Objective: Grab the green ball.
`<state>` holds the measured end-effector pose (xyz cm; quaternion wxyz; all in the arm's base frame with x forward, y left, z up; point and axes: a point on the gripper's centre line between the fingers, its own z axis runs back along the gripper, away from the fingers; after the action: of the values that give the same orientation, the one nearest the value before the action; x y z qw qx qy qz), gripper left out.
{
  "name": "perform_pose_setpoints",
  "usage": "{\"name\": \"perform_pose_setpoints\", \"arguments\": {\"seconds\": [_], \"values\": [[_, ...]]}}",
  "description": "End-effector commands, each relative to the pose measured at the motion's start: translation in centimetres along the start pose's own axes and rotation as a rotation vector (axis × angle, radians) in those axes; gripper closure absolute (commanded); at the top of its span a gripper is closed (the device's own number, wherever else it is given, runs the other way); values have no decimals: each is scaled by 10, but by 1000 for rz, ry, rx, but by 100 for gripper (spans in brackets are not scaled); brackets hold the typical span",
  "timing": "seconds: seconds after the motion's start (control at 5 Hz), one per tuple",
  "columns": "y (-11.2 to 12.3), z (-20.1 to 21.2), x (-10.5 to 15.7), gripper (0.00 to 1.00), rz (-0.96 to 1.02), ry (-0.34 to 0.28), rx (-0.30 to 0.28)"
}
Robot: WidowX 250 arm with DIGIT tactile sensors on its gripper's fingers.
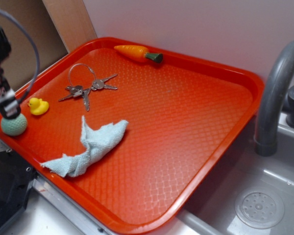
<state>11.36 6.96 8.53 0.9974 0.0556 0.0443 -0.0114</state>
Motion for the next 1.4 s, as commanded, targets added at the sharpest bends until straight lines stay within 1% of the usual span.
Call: {"name": "perform_pose_setpoints", "arguments": {"seconds": [0.0, 0.2, 0.4, 0.6, 0.8, 1.0, 1.2], "values": [[34, -40, 4, 0, 39, 27, -48], [26, -59, -2, 61, 31, 122, -10], [18, -62, -6, 100, 23, 132, -29], [14, -62, -6, 100, 12, 132, -25], [9, -49, -2, 100, -4, 96, -19], [-10, 8, 38, 100, 10, -101, -110], [-35, 69, 67, 100, 29, -220, -129]]}}
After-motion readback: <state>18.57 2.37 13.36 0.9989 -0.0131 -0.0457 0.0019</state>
